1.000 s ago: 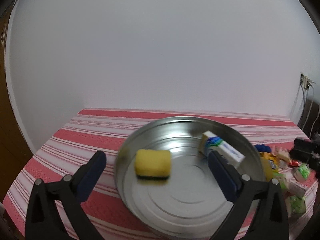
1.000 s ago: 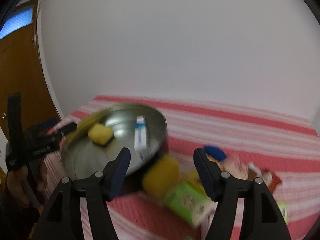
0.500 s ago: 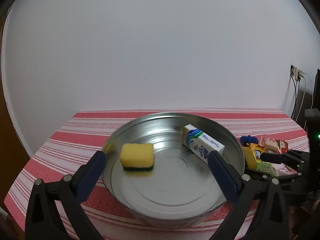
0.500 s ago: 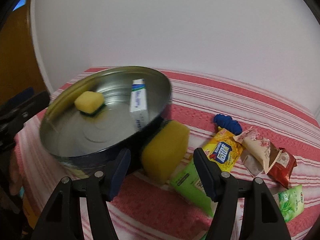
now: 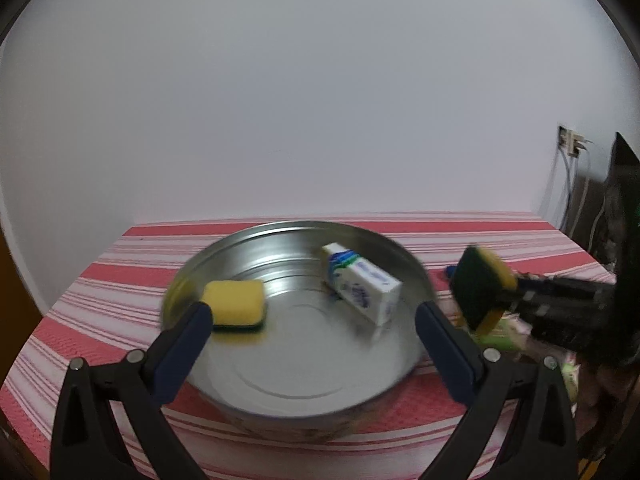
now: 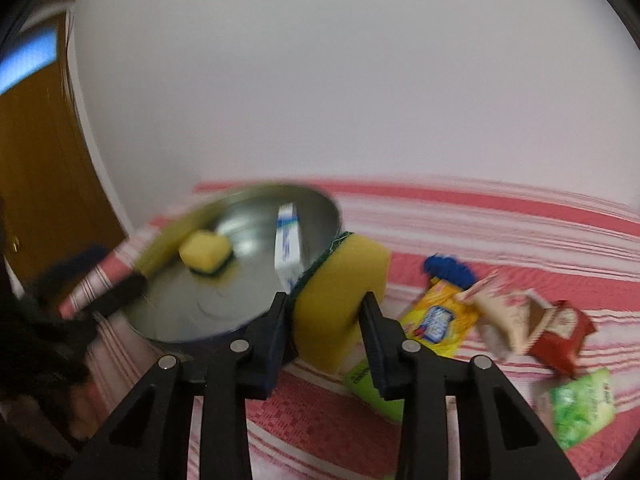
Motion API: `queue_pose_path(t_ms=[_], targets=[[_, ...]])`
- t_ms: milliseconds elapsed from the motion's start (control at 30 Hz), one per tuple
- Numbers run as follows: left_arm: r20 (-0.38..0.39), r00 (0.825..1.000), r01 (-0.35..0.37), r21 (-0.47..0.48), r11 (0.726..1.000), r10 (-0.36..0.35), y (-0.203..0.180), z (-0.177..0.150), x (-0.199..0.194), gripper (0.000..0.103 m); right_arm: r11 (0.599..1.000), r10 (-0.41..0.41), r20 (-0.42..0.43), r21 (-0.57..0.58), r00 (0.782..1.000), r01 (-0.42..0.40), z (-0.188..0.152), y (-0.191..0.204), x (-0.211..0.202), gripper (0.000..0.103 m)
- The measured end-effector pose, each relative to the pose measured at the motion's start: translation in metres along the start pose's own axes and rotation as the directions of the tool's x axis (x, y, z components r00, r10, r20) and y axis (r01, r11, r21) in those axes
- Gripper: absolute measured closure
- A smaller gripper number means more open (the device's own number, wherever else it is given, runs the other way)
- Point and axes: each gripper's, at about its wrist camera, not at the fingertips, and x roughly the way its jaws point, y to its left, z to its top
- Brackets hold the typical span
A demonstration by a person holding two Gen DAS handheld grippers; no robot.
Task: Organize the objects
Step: 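Grasp the yellow-green scrub sponge with the right tool, then grasp the green tissue packet with the left tool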
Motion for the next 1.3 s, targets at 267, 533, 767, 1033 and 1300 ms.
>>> queue_pose_path(t_ms=[267, 533, 767, 1033, 1300], targets=[[-0.040, 0.994, 0.106, 0.047, 0.993, -0.104, -0.056, -0.012, 0.004, 0.000, 0.988, -0.129, 0.145, 0.100, 0.981, 0.116, -0.017, -0.037, -0.069, 0.065], [-0.088, 0.983, 0.170, 0.109, 0.979, -0.161, -0.104, -0.026, 0.006, 0.000, 0.975, -0.204, 0.153, 0.120, 0.967, 0.187, -0.056, -0.041, -0.088, 0.065], [-0.134, 0.961, 0.259, 0.140, 0.956, -0.241, -0.144, -0.042, -0.004, 0.000, 0.959, -0.271, 0.150, 0.128, 0.951, 0.254, -0.076, -0.053, -0.099, 0.065], [-0.211, 0.927, 0.350, 0.188, 0.918, -0.310, -0.186, -0.058, -0.001, 0.000, 0.945, -0.301, 0.144, 0.178, 0.943, 0.275, -0.090, -0.077, -0.113, 0.065], [-0.276, 0.915, 0.348, 0.176, 0.921, -0.294, -0.196, -0.062, 0.022, 0.002, 0.948, -0.288, 0.144, 0.184, 0.947, 0.260, -0.094, -0.084, -0.114, 0.065]])
